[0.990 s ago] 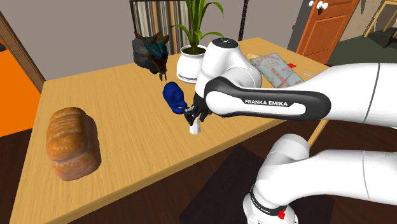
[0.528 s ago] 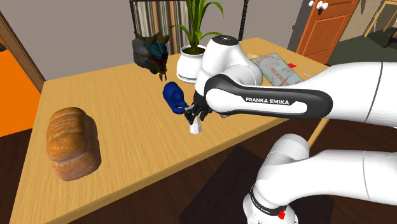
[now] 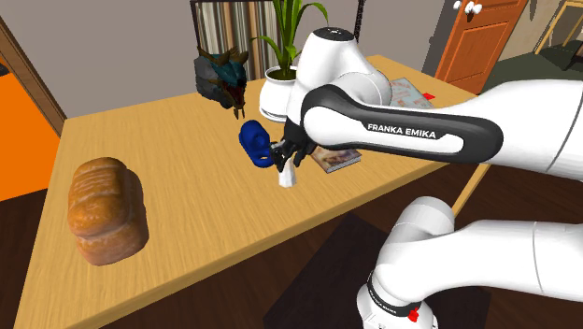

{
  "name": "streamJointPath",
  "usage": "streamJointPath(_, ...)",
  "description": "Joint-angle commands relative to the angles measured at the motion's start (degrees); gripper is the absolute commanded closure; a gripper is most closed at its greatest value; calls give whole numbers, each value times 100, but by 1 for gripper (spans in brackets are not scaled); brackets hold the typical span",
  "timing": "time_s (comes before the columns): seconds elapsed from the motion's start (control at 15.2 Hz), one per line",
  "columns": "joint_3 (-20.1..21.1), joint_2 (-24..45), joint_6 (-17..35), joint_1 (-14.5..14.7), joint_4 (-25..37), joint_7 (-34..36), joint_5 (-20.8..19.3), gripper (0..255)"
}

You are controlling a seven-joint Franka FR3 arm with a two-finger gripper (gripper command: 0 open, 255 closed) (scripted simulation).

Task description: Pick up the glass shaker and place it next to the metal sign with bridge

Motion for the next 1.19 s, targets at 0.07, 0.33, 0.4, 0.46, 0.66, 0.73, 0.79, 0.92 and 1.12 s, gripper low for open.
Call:
streamJointPath(0.07,-3,40,-217,-2,255,5,-5,255)
streamJointPath(0.33,-6,91,-500,-4,590,13,-11,255)
streamJointPath(0.4,-7,107,-570,-4,675,15,-13,255)
streamJointPath(0.46,-8,124,-639,-5,761,17,-14,255)
streamJointPath(0.66,-10,181,-845,-6,1025,22,-18,255)
streamJointPath(0.73,-11,202,-913,-6,1114,24,-19,255)
streamJointPath(0.79,-11,225,-981,-6,1204,26,-20,255)
streamJointPath(0.92,-13,272,-1115,-7,1386,29,-22,255)
streamJointPath(1.12,-15,351,-1315,-7,1664,35,-25,255)
